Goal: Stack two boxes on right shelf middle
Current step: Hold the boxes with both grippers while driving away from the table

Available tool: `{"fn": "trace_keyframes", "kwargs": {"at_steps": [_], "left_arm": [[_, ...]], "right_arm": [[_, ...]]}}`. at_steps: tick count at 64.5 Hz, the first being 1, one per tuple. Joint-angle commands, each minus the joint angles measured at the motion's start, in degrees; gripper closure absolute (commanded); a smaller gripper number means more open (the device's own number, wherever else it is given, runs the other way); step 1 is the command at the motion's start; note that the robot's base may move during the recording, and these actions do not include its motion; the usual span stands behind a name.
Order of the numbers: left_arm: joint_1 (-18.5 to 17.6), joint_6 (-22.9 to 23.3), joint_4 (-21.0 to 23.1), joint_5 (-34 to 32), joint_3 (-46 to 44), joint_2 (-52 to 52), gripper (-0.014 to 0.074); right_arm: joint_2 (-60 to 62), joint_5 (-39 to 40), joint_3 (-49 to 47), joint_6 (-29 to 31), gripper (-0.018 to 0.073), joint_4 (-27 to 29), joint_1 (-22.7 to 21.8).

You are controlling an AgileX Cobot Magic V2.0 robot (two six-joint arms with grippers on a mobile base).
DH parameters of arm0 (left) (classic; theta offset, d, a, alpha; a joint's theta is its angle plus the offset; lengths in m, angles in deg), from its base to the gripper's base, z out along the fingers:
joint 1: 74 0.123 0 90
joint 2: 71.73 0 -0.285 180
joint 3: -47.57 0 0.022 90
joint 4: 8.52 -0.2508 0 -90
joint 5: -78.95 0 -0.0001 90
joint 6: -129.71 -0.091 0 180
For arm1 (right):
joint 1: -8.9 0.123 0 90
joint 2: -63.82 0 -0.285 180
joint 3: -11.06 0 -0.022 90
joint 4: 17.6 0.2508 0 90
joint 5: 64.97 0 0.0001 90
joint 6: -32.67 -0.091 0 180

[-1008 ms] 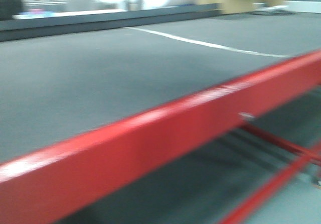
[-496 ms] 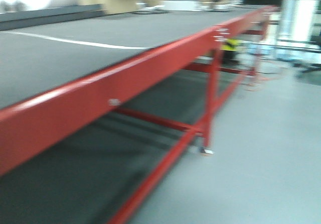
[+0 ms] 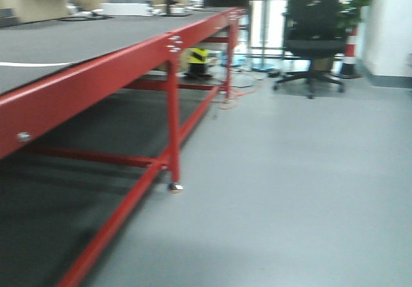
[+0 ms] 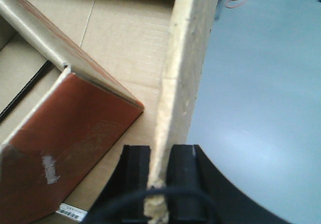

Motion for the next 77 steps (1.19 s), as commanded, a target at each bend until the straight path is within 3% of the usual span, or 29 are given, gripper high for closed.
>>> {"fn": "trace_keyframes", "kwargs": {"at_steps": [1,77], "left_arm": [[0.05,-0.44,-0.91,-2.65,-0.46,0.94,0.0708],[0.05,-0.44,-0.91,-2.65,-0.46,0.94,0.0708]], "right_arm": [[0.74,2.96,-0.77,0.71,0.0713,-1.04,-0.33],[0.74,2.96,-0.77,0.71,0.0713,-1.04,-0.33]]}}
